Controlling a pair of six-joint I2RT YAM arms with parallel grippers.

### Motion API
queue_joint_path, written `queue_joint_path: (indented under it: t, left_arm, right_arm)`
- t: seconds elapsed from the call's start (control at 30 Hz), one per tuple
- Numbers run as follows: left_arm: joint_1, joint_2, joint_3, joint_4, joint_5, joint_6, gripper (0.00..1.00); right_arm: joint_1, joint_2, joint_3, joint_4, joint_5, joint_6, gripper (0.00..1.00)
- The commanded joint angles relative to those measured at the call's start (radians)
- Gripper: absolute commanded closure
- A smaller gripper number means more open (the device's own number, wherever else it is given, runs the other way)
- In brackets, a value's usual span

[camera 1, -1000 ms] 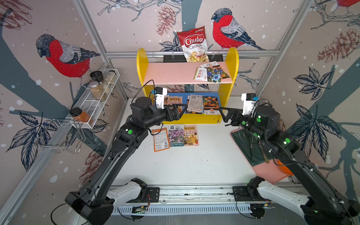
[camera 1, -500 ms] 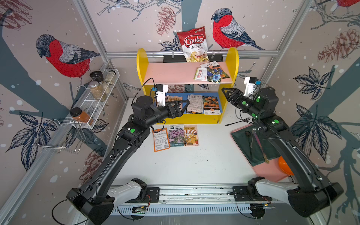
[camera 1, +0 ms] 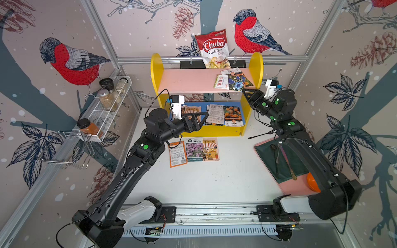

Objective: Take the seed bag off the shelf
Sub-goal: Pick up the seed packet from the shelf.

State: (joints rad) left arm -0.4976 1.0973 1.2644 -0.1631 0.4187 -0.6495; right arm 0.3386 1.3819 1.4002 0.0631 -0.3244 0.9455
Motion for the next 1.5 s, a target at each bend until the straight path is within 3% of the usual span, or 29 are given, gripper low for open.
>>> queue_joint_path:
  t: [0.0, 0.77, 1.13, 1.47]
  left_arm:
    - [-0.001, -0.007, -0.005, 0.048, 0.004, 0.008, 0.02]
    - [-0.002, -0.013, -0.034, 0.051, 0.0, 0.01, 0.02]
    - [-0.002, -0.025, -0.071, 0.108, -0.004, -0.03, 0.02]
    - [-0.001, -0.063, -0.141, 0.298, -0.033, -0.144, 0.02]
  right_arm:
    - [-0.001, 0.021, 0.018, 0.073, -0.011, 0.024, 0.55]
    - [-0.004, 0.096, 0.04, 0.154, -0.044, 0.073, 0.69]
    - [0.0, 0.102, 0.042, 0.17, -0.049, 0.085, 1.0]
    - [0.029, 0.072, 0.029, 0.259, -0.053, 0.079, 1.0]
